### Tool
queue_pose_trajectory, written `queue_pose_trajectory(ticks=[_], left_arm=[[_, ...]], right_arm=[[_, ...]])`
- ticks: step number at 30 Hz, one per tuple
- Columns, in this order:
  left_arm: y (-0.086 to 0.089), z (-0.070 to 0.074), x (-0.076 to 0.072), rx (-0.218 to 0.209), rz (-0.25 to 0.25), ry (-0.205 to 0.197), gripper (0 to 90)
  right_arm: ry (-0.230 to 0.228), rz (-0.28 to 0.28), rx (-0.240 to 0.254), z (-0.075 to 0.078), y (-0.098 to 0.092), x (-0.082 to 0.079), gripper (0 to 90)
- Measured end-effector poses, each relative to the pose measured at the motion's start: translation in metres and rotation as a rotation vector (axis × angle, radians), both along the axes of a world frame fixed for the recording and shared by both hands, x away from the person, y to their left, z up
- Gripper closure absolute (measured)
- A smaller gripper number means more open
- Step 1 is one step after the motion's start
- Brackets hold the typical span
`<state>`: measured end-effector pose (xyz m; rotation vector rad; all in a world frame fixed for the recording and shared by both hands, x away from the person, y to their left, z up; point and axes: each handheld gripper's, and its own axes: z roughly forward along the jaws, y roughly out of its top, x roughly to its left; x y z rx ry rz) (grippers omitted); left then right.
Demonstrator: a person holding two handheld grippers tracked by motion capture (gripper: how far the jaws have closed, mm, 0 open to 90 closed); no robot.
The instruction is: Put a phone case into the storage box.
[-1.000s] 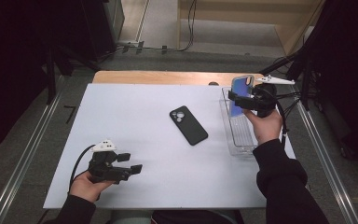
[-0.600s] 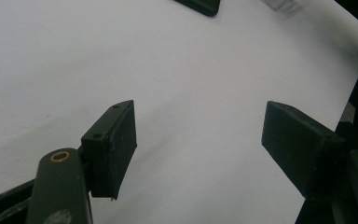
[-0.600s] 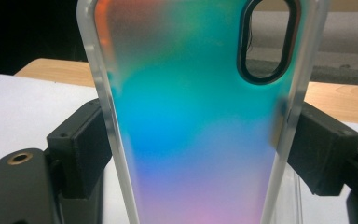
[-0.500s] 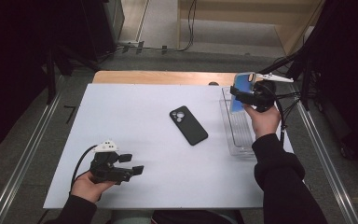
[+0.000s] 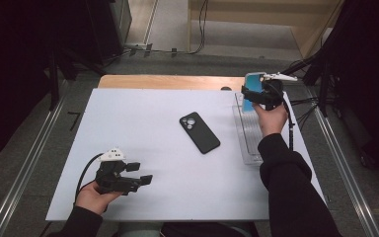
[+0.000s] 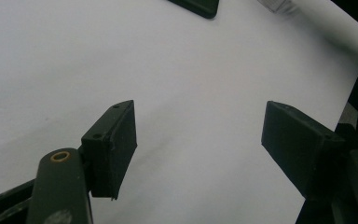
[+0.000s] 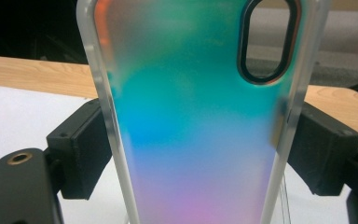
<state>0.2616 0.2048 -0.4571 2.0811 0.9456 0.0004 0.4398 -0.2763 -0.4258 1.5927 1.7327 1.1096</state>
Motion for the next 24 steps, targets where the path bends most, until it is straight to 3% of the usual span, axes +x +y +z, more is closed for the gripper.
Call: queue_pose_trajectory(ticks=[4,8,13,20,24], left_arm=[[0.001,0.001,-0.002,-0.005,-0.003,-0.003,27.0],[0.002,0.002,-0.002,-0.007,-0.007,-0.003,27.0],[0.0,0.001,-0.002,-0.009,-0.012,0.002,27.0],[-0.001,0.001,-0.002,-0.009,-0.016,-0.002,27.1],[-0.001,0.001,-0.002,-0.012,-0.011,-0.002,27.0]], right_arm=[[0.02,-0.027,-0.007,-0.007,0.0,0.011,14.0],[0.059,-0.032,0.026,-0.016,0.001,0.021,14.0],[0.083,-0.063,0.03,-0.023,0.006,0.031,13.6],[0.083,-0.081,0.028,-0.028,0.006,0.04,13.6],[0.091,-0.086,0.002,-0.032,0.007,0.044,13.6]])
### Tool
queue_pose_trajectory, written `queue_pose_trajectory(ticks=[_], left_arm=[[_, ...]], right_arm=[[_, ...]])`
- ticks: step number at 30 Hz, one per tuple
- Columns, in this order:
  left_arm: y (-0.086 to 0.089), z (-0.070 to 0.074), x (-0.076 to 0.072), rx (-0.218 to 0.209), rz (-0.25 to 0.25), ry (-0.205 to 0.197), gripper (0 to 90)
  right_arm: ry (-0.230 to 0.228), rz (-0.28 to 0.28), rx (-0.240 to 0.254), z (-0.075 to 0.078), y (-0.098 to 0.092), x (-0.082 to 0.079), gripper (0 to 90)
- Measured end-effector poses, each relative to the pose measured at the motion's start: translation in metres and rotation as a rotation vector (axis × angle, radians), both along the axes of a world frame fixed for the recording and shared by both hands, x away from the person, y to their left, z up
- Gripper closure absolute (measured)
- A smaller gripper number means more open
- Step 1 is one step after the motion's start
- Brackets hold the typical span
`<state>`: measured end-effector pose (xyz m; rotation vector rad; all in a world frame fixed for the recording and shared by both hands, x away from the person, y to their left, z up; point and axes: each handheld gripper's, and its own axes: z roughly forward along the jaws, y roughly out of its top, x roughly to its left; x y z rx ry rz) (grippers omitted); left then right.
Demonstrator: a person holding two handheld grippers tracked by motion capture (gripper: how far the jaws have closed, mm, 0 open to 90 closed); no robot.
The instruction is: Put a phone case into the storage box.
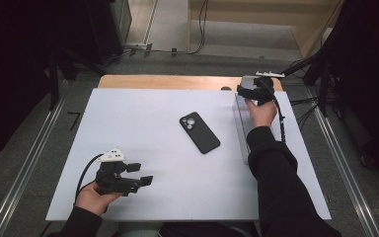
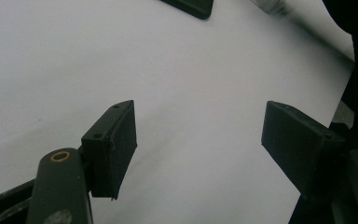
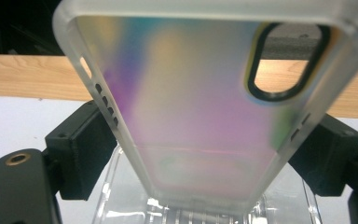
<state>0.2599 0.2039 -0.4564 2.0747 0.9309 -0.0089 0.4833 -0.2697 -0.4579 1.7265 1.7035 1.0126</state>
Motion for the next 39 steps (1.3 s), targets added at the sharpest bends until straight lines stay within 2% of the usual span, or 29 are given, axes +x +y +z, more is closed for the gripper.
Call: queue_pose_trajectory(ticks=[5,9,12,15,16,21,26,30,34,36,39], left_arm=[[0.0,0.0,0.0,0.004,-0.006,0.006,27.0],[0.0,0.0,0.0,0.004,-0.002,0.002,27.1],[-0.001,0.0,0.0,0.002,-0.001,-0.004,27.1],[-0.001,0.0,0.0,0.0,0.001,-0.005,27.1],[-0.001,0.0,0.001,-0.003,0.002,-0.003,27.0],[-0.001,-0.001,0.002,-0.002,0.006,0.0,27.0],[-0.001,0.0,0.004,0.0,0.004,0.002,27.0],[-0.002,0.0,0.007,0.003,0.003,0.006,27.1],[-0.002,0.001,0.009,0.002,0.002,0.009,27.0],[-0.002,0.001,0.01,-0.002,0.004,0.009,27.0],[-0.002,0.001,0.012,0.0,0.001,0.015,27.0]], right_arm=[[0.0,0.012,-0.027,-0.004,0.002,0.002,13.6],[0.003,0.024,-0.035,-0.005,0.001,0.002,8.6],[0.005,0.034,-0.007,-0.007,-0.001,0.003,6.3],[0.009,0.034,-0.002,-0.005,-0.001,0.002,5.4],[0.012,0.031,-0.006,-0.005,-0.001,0.002,0.6],[0.056,0.036,-0.009,-0.001,-0.004,-0.002,0.0],[0.055,0.059,-0.009,0.009,-0.005,-0.011,0.0],[0.059,0.071,0.03,0.016,-0.005,-0.02,0.0],[0.058,0.102,0.038,0.022,-0.003,-0.03,0.0],[0.052,0.127,0.066,0.027,-0.002,-0.038,0.0],[0.053,0.137,0.072,0.031,0.001,-0.049,0.0]])
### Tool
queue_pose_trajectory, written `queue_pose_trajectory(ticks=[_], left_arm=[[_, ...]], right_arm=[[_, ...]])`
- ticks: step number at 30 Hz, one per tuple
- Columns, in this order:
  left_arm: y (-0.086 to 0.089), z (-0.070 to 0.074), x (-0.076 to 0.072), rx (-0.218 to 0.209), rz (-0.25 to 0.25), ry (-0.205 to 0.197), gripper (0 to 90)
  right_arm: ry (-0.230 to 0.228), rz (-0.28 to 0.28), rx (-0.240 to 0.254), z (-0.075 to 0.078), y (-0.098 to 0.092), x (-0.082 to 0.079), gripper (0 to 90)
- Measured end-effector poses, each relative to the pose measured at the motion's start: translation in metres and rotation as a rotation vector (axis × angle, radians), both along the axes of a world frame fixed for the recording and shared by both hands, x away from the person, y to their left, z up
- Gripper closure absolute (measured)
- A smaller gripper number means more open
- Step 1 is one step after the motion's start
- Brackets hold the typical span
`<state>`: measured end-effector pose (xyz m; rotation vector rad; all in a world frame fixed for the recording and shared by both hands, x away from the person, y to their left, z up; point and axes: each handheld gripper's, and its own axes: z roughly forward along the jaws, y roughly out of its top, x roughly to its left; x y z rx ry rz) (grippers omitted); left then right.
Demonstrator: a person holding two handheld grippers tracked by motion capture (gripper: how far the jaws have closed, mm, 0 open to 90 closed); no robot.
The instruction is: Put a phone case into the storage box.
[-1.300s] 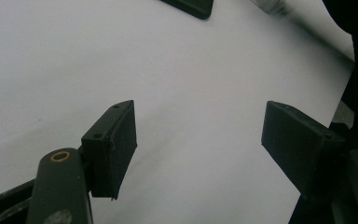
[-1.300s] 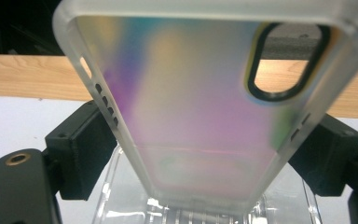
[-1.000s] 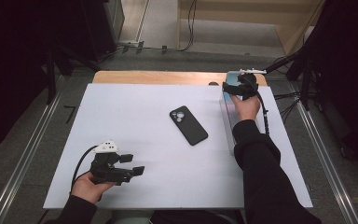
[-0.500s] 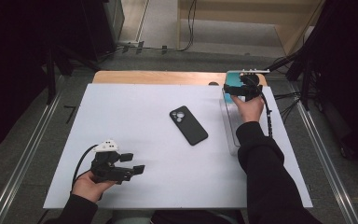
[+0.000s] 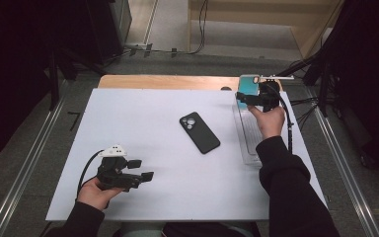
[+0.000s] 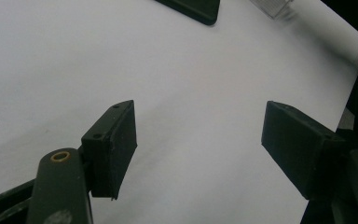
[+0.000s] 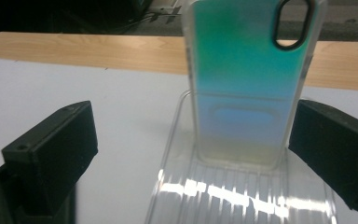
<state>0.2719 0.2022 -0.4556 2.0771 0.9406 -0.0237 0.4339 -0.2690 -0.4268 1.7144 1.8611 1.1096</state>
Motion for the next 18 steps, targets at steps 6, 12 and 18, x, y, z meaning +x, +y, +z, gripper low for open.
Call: queue_pose_trajectory(ticks=[6,12,18], left_arm=[[0.002,0.002,0.005,-0.016,0.007,0.014,27.0],[0.002,0.001,0.009,-0.017,-0.005,0.028,26.9],[0.001,0.002,0.012,-0.015,-0.015,0.033,26.9]], right_arm=[[-0.006,0.085,0.003,0.004,0.011,-0.022,0.0],[0.001,0.191,0.045,0.008,0.02,-0.04,1.5],[0.004,0.29,0.061,0.012,0.026,-0.061,12.2]])
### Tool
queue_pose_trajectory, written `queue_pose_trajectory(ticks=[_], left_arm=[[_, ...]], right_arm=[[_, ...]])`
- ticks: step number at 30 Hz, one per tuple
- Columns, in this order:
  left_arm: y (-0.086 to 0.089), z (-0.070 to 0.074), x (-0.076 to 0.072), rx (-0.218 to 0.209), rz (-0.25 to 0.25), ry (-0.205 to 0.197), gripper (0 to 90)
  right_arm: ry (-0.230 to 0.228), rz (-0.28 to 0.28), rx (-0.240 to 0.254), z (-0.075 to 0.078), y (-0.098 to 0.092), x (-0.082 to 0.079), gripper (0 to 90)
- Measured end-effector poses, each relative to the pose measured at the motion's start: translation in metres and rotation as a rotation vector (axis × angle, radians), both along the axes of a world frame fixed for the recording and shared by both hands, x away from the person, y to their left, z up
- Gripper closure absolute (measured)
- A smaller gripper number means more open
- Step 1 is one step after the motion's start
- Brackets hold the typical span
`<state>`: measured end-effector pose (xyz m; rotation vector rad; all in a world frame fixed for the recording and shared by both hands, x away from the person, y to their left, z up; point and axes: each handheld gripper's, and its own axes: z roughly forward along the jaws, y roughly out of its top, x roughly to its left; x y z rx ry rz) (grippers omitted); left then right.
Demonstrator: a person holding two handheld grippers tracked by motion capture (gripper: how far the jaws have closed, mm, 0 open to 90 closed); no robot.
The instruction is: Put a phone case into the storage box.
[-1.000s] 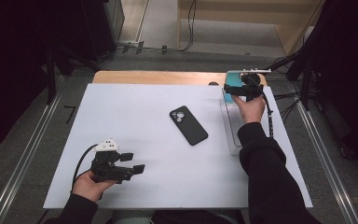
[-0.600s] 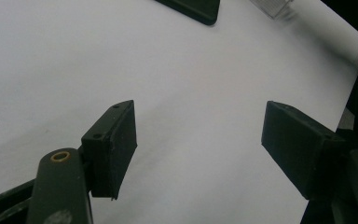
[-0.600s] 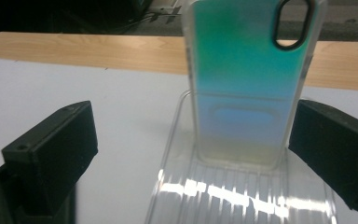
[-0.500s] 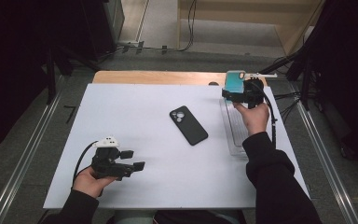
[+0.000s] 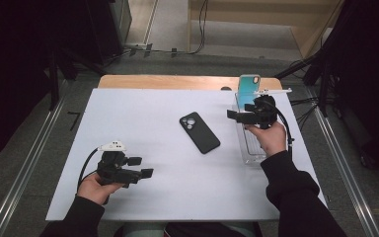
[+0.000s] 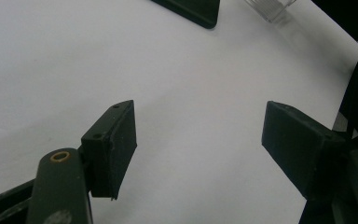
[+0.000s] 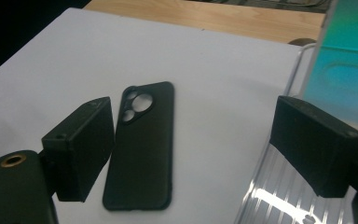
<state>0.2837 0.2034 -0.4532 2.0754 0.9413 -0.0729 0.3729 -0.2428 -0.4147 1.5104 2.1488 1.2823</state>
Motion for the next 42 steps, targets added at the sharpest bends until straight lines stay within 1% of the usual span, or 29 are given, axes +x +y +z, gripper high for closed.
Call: queue_pose_trajectory(ticks=[2,4,6,9,11,14,15,18,20,22,23,24,26,27,31,34,37,40,42], left_arm=[[0.0,0.001,0.001,-0.004,-0.002,-0.001,26.9],[0.001,0.001,0.002,-0.007,-0.007,0.001,26.9],[0.001,0.002,0.003,-0.006,-0.006,0.001,26.9],[0.001,0.002,0.003,-0.013,-0.006,0.005,26.9],[0.0,0.003,0.002,-0.015,-0.013,0.001,26.9],[-0.001,0.004,0.002,-0.014,-0.021,-0.002,26.9],[-0.001,0.005,0.002,-0.016,-0.023,-0.002,26.9],[-0.001,0.005,0.002,-0.019,-0.028,-0.006,26.9],[-0.001,0.005,0.002,-0.018,-0.031,-0.007,26.9],[-0.002,0.006,0.002,-0.018,-0.035,-0.008,26.9],[-0.002,0.006,0.002,-0.02,-0.036,-0.009,26.9],[-0.002,0.006,0.002,-0.023,-0.037,-0.008,26.9],[-0.002,0.006,0.001,-0.028,-0.04,-0.009,26.9],[-0.003,0.006,0.001,-0.024,-0.042,-0.01,26.9],[-0.003,0.006,-0.001,-0.03,-0.047,-0.01,26.9],[-0.002,0.006,-0.003,-0.036,-0.055,-0.013,26.9],[-0.002,0.005,-0.005,-0.036,-0.059,-0.019,26.9],[-0.001,0.005,-0.007,-0.042,-0.061,-0.021,26.9],[0.0,0.005,-0.007,-0.051,-0.06,-0.02,26.9]], right_arm=[[-0.007,0.038,0.007,0.001,0.001,-0.007,13.3],[-0.008,0.075,0.021,0.003,0.003,-0.014,17.4],[-0.011,0.105,0.029,0.003,0.004,-0.021,17.5],[-0.012,0.144,0.018,0.003,0.006,-0.032,17.5],[-0.014,0.17,0.021,0.003,0.007,-0.039,17.5],[-0.021,0.194,0.031,0.002,0.006,-0.049,17.5],[-0.021,0.204,0.026,0.001,0.006,-0.052,17.5],[-0.022,0.217,0.028,-0.002,0.005,-0.06,17.7],[-0.012,0.232,0.029,-0.006,0.005,-0.067,18.2],[-0.011,0.244,0.022,-0.009,0.005,-0.073,20.3],[-0.013,0.249,0.016,-0.009,0.005,-0.076,22.6],[-0.018,0.252,0.009,-0.01,0.006,-0.079,22.9],[-0.029,0.265,0.006,-0.012,0.006,-0.085,23.1],[-0.035,0.271,0.009,-0.013,0.007,-0.088,23.1],[-0.04,0.291,-0.004,-0.018,0.008,-0.098,23.2],[-0.047,0.307,-0.002,-0.023,0.007,-0.106,23.2],[-0.034,0.32,0.003,-0.03,0.004,-0.113,23.2],[-0.001,0.324,0.01,-0.036,0.001,-0.117,23.2],[0.011,0.333,0.011,-0.041,0.001,-0.119,23.2]])
